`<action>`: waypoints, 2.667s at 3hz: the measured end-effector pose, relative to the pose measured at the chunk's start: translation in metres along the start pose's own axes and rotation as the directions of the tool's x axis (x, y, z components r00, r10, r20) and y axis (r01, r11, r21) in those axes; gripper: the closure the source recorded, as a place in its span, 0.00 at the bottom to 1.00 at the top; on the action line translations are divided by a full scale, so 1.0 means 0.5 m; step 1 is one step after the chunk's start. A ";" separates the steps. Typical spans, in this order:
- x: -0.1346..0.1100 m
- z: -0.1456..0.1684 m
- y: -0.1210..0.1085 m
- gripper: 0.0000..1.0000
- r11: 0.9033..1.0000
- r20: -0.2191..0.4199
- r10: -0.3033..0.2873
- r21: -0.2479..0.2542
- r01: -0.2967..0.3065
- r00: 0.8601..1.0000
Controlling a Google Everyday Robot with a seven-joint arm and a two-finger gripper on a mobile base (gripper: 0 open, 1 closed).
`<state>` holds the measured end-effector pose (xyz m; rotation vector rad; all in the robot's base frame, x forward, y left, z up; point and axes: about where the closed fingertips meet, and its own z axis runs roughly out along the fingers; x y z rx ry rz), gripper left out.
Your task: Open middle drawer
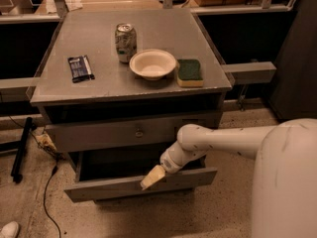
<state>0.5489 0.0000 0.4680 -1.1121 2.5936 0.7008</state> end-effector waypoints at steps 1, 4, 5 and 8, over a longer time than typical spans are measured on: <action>0.034 0.002 0.018 0.00 1.000 -0.019 0.016 -0.025 -0.017 1.000; 0.073 -0.006 0.034 0.00 0.997 -0.033 0.062 -0.050 -0.063 0.998; 0.072 -0.007 0.034 0.00 0.996 -0.033 0.067 -0.053 -0.069 0.997; -0.027 -0.126 -0.021 0.00 0.983 0.039 0.087 0.161 -0.092 0.995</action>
Offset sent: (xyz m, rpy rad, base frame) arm -0.0989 -0.0336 -0.0105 0.0270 0.1703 -0.0712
